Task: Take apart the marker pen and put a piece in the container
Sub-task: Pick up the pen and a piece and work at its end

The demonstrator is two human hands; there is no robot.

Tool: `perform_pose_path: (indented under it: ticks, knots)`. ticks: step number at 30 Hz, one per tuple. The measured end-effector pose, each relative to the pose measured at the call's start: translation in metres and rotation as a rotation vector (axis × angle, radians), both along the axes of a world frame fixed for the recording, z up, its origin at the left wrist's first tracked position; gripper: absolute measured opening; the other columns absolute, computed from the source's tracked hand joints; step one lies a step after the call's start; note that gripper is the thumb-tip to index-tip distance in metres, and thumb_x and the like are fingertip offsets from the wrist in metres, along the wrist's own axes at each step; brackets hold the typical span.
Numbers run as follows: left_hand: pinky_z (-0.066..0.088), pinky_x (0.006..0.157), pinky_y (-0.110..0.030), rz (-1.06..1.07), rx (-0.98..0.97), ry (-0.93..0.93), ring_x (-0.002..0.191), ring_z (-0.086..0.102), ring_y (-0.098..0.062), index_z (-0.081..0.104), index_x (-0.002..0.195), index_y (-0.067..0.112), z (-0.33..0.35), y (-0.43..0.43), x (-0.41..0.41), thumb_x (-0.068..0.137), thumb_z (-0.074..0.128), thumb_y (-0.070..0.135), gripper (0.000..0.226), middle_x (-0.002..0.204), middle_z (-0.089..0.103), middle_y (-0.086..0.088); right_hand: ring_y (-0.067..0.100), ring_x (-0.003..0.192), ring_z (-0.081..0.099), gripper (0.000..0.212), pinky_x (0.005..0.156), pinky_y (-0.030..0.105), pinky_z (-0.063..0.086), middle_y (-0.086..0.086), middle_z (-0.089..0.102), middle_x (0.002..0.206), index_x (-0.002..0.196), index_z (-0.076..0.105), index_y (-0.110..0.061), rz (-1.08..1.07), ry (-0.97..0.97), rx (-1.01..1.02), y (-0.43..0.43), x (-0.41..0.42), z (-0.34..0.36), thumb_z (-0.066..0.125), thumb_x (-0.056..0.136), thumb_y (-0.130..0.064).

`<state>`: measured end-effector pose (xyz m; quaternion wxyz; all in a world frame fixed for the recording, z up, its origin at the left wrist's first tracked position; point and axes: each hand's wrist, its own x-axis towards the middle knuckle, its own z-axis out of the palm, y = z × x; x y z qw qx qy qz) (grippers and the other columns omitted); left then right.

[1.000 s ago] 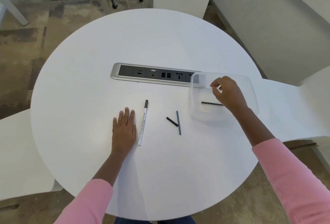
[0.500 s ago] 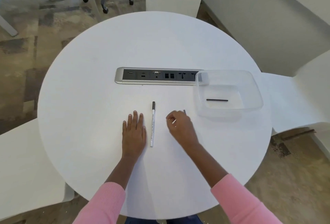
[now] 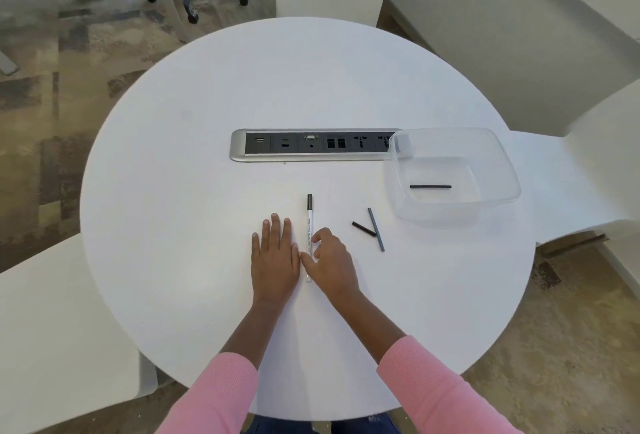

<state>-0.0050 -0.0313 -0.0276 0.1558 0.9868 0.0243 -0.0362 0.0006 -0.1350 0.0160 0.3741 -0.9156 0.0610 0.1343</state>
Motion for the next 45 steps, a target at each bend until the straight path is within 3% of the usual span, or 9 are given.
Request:
perform_pose_path:
  ticks: [5,11,14,18,24,28,31,37,45]
  knots:
    - [0.012,0.116,-0.043,-0.013,-0.026,0.002,0.142,0.017,-0.034,0.028,0.141,0.005,0.006,0.003,0.001,0.095,0.034,0.018,0.048,0.153,0.020,-0.019,0.029,0.094,0.056,0.031,0.076,0.034,0.044,0.017,0.063,0.099,0.110,0.044,-0.008,-0.046,0.036,-0.005,0.003,0.001,0.001,0.053,0.081,-0.013]
    - [0.048,0.092,-0.051,-0.027,-0.095,-0.246,0.114,0.054,-0.046,0.066,0.099,-0.005,0.025,-0.005,0.000,0.081,0.061,0.002,0.020,0.108,0.066,-0.026,0.023,0.087,0.059,0.027,0.073,0.028,0.043,0.012,0.065,0.088,0.106,0.052,-0.011,-0.143,0.016,0.135,-0.001,0.000,0.009,0.058,0.080,-0.016]
    - [0.045,0.083,-0.036,0.113,-0.390,-0.118,0.104,0.054,-0.033,0.066,0.098,0.004,0.036,-0.014,-0.001,0.093,0.047,0.014,0.022,0.100,0.067,-0.014,0.016,0.073,0.058,0.022,0.071,0.029,0.047,0.005,0.062,0.082,0.100,0.054,-0.014,-0.143,-0.031,0.207,-0.007,-0.002,0.016,0.060,0.080,-0.021]
    - [0.039,0.054,-0.015,0.397,-1.042,0.165,0.068,0.054,-0.017,0.063,0.079,0.012,0.047,-0.024,0.005,0.096,0.041,0.025,0.031,0.068,0.059,0.000,0.010,0.066,0.054,0.014,0.064,0.021,0.046,0.000,0.059,0.080,0.095,0.057,-0.015,-0.097,-0.116,0.265,-0.017,-0.005,0.023,0.061,0.082,-0.018]
    - [0.047,0.048,-0.013,0.551,-1.572,0.394,0.049,0.056,-0.004,0.063,0.087,0.009,0.053,-0.025,0.010,0.093,0.048,0.014,0.017,0.062,0.060,0.002,0.010,0.072,0.054,0.007,0.061,0.005,0.040,-0.003,0.059,0.083,0.087,0.060,-0.012,0.024,-0.178,0.251,-0.038,-0.006,0.026,0.053,0.087,-0.012]
    - [0.053,0.050,-0.015,0.771,-1.837,0.389,0.044,0.060,-0.003,0.061,0.079,0.005,0.056,-0.021,0.013,0.091,0.051,0.008,0.016,0.049,0.061,0.004,0.018,0.075,0.056,0.009,0.065,0.016,0.040,0.006,0.063,0.087,0.085,0.060,-0.006,-0.140,-0.241,0.119,-0.064,0.003,0.021,0.052,0.088,-0.009]
    - [0.055,0.051,-0.016,0.851,-1.937,0.387,0.045,0.063,-0.005,0.060,0.076,0.003,0.057,-0.018,0.015,0.089,0.052,0.003,0.016,0.047,0.063,0.003,0.030,0.084,0.058,0.011,0.074,0.032,0.042,0.018,0.061,0.092,0.090,0.059,-0.003,-0.261,-0.184,-0.021,-0.083,0.007,0.012,0.049,0.086,-0.003]
    - [0.056,0.053,-0.018,0.926,-2.028,0.379,0.048,0.065,-0.007,0.058,0.074,0.002,0.056,-0.019,0.014,0.088,0.052,-0.002,0.016,0.048,0.065,0.001,0.031,0.094,0.055,0.023,0.076,0.031,0.039,0.020,0.058,0.101,0.104,0.055,-0.003,-0.269,-0.031,-0.107,-0.095,0.012,0.004,0.058,0.083,-0.011]
    - [0.057,0.052,-0.020,0.998,-2.072,0.367,0.048,0.066,-0.009,0.058,0.072,0.002,0.063,-0.023,0.014,0.087,0.052,-0.005,0.017,0.048,0.066,-0.001,0.036,0.095,0.054,0.026,0.079,0.038,0.043,0.024,0.061,0.093,0.108,0.052,0.003,-0.237,0.003,-0.176,-0.096,0.018,0.008,0.050,0.082,-0.003]
